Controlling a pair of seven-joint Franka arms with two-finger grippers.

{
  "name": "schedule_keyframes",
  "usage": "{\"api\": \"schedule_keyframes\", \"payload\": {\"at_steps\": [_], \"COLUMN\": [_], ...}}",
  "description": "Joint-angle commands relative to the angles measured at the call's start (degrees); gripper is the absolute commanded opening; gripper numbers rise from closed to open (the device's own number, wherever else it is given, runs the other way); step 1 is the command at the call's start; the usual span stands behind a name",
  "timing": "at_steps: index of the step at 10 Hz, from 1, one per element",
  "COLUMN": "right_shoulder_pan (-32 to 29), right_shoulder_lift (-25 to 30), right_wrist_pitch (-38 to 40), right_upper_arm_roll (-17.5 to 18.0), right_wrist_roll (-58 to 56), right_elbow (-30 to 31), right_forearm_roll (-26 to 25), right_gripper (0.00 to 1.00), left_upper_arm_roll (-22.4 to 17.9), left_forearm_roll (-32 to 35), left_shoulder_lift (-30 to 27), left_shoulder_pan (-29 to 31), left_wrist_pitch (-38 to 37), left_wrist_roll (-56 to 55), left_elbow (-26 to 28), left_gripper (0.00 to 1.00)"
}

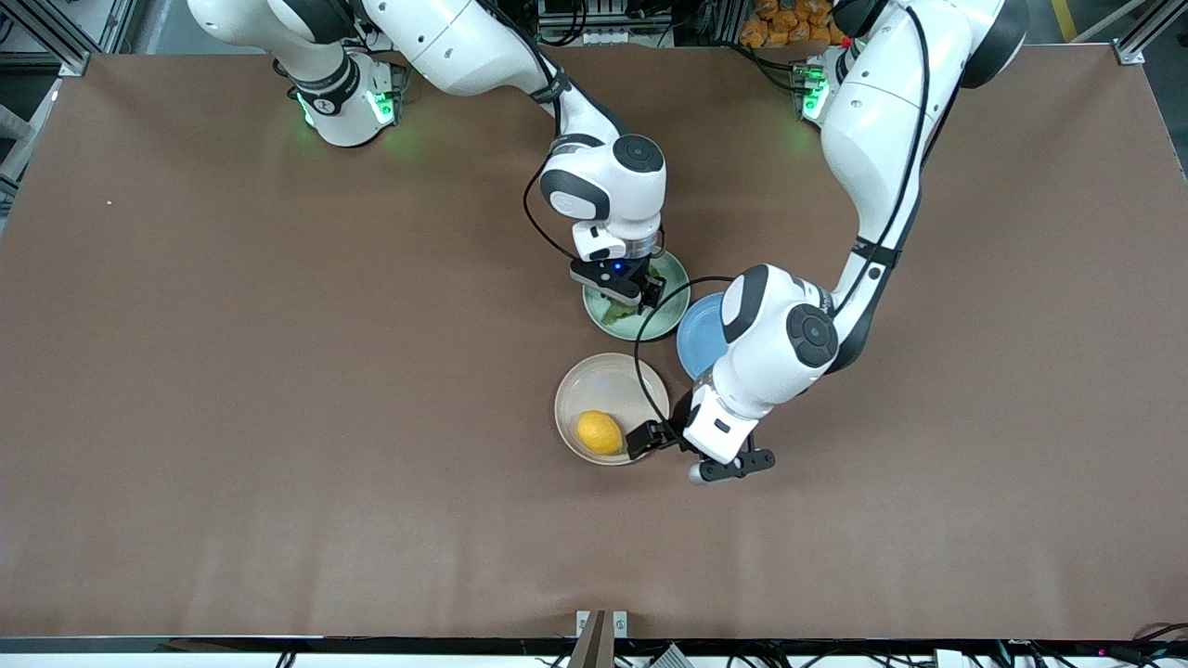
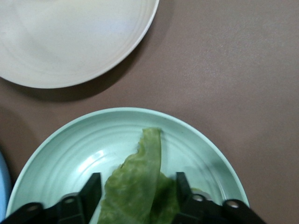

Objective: Pick lemon and lettuce from plates
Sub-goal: 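Lower both grippers and grasp the lettuce and the lemon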

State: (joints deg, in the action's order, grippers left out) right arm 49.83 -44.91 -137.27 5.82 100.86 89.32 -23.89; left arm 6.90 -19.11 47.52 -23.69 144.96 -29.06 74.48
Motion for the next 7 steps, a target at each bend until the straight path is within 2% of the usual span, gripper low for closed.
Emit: {"api": "schedule_keyframes", "payload": {"at_steps": [1, 2, 3, 5, 7], "right_shoulder_pan": [0.7, 0.7, 0.7, 0.6, 0.2], "right_shoulder_lift": [-1.1, -1.1, -1.0, 1.2, 6.1], "right_wrist_pitch": [-0.2, -0.1, 0.1, 1.0, 7.2], "right_upper_arm_roll": [-0.7, -0.7, -0.6, -0.2, 0.9], "right_wrist_roll": [2.0, 2.0, 2.3, 2.0, -3.6], "right_elbow": [-1.7, -1.7, -1.7, -1.8, -1.4], "right_forearm_roll": [-2.0, -2.6, -2.7, -2.4, -1.9], "right_gripper": [0.45, 0.29, 0.04, 0.0, 0.0], "left_upper_arm_roll": [-0.6, -0.6, -0.6, 0.0, 0.0], "left_forearm_roll": [-1.3, -1.2, -1.2, -1.3, -1.5], "left_shoulder_lift": [0.6, 0.6, 0.6, 0.9, 1.9], "left_shoulder_pan": [0.3, 0.0, -0.1, -0.4, -1.3], "left_wrist_pitch": [0.4, 0.6, 0.6, 0.6, 0.6], "left_wrist_roll": [-0.1, -0.2, -0.6, -1.7, -2.3], "left_elbow": [-1.3, -1.3, -1.2, -1.1, -1.1], "left_gripper": [1.0, 1.0, 1.0, 1.0, 1.0]}}
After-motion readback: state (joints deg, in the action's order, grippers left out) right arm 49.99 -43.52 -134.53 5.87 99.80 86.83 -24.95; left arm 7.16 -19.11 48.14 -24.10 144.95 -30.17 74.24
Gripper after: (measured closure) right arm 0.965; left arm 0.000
